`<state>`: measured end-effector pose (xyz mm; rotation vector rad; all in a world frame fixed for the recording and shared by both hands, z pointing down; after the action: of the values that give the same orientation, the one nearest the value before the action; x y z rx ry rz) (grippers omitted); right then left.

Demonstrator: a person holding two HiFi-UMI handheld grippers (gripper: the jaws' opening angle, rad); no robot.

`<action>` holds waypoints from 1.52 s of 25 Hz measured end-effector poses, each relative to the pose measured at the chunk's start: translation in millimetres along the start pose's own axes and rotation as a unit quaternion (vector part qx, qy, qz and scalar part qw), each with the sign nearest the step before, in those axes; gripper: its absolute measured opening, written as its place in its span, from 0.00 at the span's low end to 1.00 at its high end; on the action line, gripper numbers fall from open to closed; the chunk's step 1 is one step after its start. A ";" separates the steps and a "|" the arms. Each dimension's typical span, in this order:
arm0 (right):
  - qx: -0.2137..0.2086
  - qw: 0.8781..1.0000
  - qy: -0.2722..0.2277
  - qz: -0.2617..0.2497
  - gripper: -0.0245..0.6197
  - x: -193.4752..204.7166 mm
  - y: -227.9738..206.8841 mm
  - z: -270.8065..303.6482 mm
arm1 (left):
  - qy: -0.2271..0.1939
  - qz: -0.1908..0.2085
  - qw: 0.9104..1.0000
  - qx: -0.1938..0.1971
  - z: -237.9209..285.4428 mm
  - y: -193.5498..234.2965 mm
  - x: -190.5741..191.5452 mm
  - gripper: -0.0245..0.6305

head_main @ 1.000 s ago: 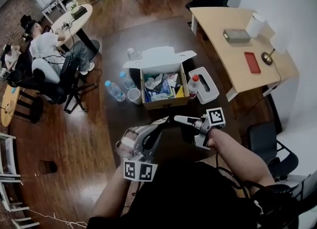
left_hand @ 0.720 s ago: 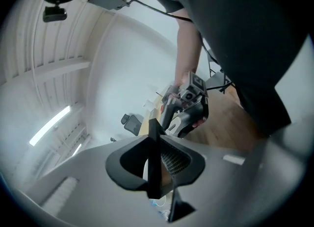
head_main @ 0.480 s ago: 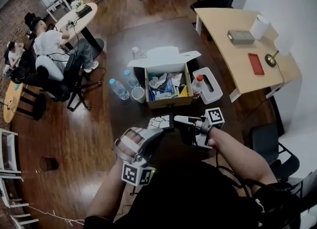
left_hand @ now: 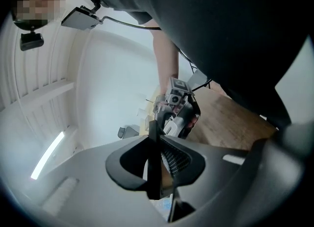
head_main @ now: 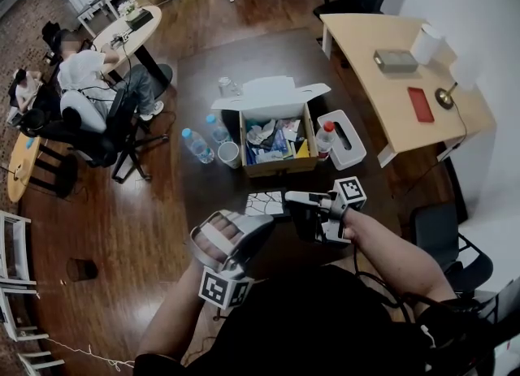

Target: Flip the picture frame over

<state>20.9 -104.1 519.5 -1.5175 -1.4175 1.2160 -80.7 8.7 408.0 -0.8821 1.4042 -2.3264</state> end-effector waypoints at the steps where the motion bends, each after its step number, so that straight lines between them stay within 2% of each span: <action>1: -0.002 1.000 0.000 0.004 0.33 0.3 -0.1 0.3 | -0.004 0.004 1.000 0.000 -0.3 2.2 -2.4 0.14; 11: -0.003 1.000 -0.001 0.020 0.32 7.3 -5.1 0.4 | -0.025 0.060 0.998 0.000 -3.7 1.0 -14.8 0.14; 15: -0.020 0.999 -0.011 0.028 0.31 8.2 -6.1 0.3 | -0.026 0.058 0.998 0.002 -4.0 -4.6 -14.3 0.14; 21: -0.028 0.999 -0.031 0.001 0.27 1.0 4.1 -1.2 | -0.036 0.047 0.998 -0.015 -1.7 -1.4 -13.5 0.14; 25: -0.049 0.998 -0.038 -0.032 0.21 -3.5 18.2 -2.9 | -0.040 0.023 0.999 -0.004 0.3 -4.9 -11.6 0.14; 28: -0.070 0.994 -0.043 -0.070 0.17 -6.1 31.2 -1.8 | -0.042 -0.027 0.999 0.012 2.2 -10.6 -5.5 0.15; 33: -0.081 0.988 -0.042 -0.126 0.16 -6.7 47.5 3.3 | -0.047 -0.118 0.991 0.032 6.3 -14.1 1.8 0.16; 38: -0.085 0.982 -0.041 -0.162 0.15 -6.8 55.1 2.3 | -0.054 -0.159 0.985 0.033 8.2 -14.7 4.6 0.17</action>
<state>36.0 -118.6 468.0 -1.2910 -1.7818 0.9883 -78.1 7.7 425.3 -1.2725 1.2089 -2.4885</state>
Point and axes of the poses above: the fingertips, and each gripper's own axes: z forward along the fingers, y to its left, x out of its underside, the point moved 6 cm from there along -z, backward along the fingers, and after that the axes turned 3 degrees about -z, right-handed, at the moved point
